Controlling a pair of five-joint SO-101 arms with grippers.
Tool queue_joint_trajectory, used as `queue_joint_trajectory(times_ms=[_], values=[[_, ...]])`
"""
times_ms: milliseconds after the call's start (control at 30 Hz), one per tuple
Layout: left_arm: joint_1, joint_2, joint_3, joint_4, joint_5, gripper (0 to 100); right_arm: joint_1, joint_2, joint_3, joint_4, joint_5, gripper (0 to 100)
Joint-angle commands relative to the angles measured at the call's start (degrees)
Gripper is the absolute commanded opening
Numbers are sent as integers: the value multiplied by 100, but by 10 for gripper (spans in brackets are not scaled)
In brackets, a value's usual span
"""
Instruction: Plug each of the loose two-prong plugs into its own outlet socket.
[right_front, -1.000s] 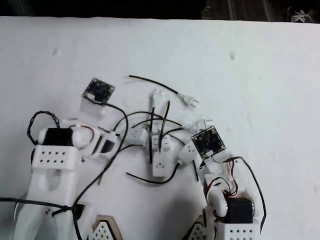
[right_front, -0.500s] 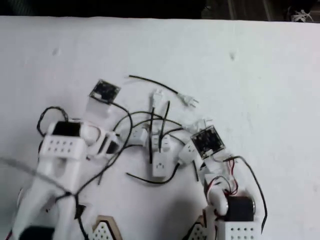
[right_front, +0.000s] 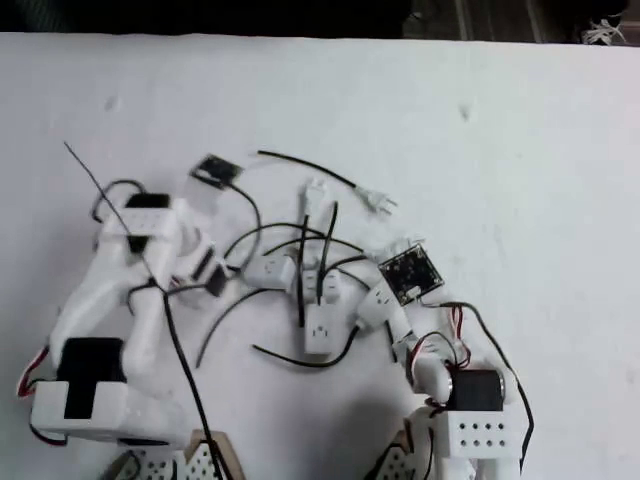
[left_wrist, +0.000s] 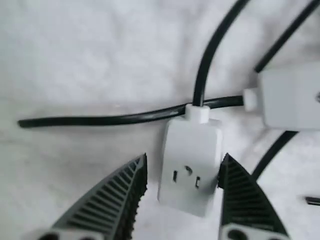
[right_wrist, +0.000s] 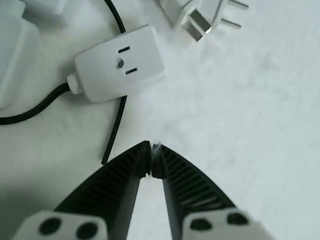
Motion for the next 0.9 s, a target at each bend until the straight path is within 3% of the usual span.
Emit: queue_joint_trajectory(times_ms=[0, 233, 467, 700, 867], values=[[-690, -4, -563, -70, -369, 229, 13, 75, 44, -215, 44, 18], [-1481, 13, -1169, 26, -659, 229, 22, 75, 53, -215, 53, 18], [-1754, 13, -1820, 457, -809, 229, 31, 75, 70, -215, 53, 18], [-1604, -13, -1881, 615, -862, 229, 40, 75, 79, -215, 53, 18], [-1051, -13, -1820, 1415, -1697, 227, 40, 75, 79, -215, 53, 18]])
